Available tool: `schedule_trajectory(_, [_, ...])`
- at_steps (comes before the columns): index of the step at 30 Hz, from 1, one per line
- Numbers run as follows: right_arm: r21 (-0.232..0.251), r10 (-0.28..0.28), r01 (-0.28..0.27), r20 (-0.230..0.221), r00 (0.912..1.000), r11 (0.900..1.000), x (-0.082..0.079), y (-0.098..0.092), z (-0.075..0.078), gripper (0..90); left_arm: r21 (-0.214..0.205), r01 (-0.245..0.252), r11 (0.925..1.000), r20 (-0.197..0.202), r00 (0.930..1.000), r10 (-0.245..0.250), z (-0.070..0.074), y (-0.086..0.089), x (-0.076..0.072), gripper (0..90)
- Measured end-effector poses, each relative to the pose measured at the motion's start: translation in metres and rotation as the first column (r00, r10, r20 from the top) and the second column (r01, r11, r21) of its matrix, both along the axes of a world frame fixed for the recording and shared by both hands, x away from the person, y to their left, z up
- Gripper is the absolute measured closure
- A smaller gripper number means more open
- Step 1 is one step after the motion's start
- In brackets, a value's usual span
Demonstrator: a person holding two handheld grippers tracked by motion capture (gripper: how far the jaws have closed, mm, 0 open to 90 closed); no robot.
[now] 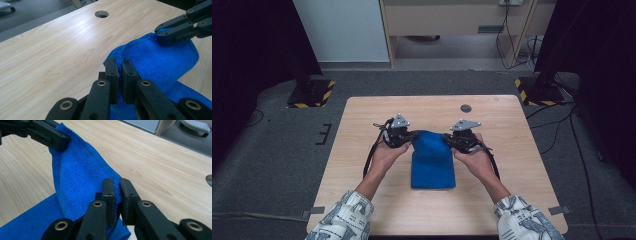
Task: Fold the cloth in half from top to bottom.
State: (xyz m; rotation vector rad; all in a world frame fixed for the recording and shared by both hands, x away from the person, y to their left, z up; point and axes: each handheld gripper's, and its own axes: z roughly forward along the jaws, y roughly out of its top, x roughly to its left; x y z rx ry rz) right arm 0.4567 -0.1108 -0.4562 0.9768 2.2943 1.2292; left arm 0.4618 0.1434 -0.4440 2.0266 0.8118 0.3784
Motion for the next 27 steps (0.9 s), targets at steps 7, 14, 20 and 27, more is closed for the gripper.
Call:
schedule_trajectory(7, [-0.009,0.020,-0.020,0.010,0.9997,0.9998,-0.016,-0.003,-0.002,80.4,0.005,0.022,0.9998,0.004,0.9998,-0.022,-0.003,0.000,-0.015,85.3])
schedule_trajectory(14, [-0.014,0.028,-0.028,-0.011,0.9995,0.9995,-0.031,-0.005,-0.015,75.4,0.002,0.029,0.9996,-0.012,0.9995,-0.029,-0.014,-0.001,-0.024,85.3])
schedule_trajectory(20, [-0.022,0.015,-0.016,-0.040,0.9991,0.9996,-0.038,-0.009,-0.027,68.2,-0.013,0.038,0.9992,-0.035,0.9987,-0.038,-0.025,-0.007,-0.037,84.8])
schedule_trajectory(27, [-0.017,0.005,-0.006,-0.052,0.9986,0.9998,-0.044,-0.017,-0.028,56.6,-0.013,0.042,0.9990,-0.041,0.9983,-0.043,-0.035,-0.002,-0.050,82.0])
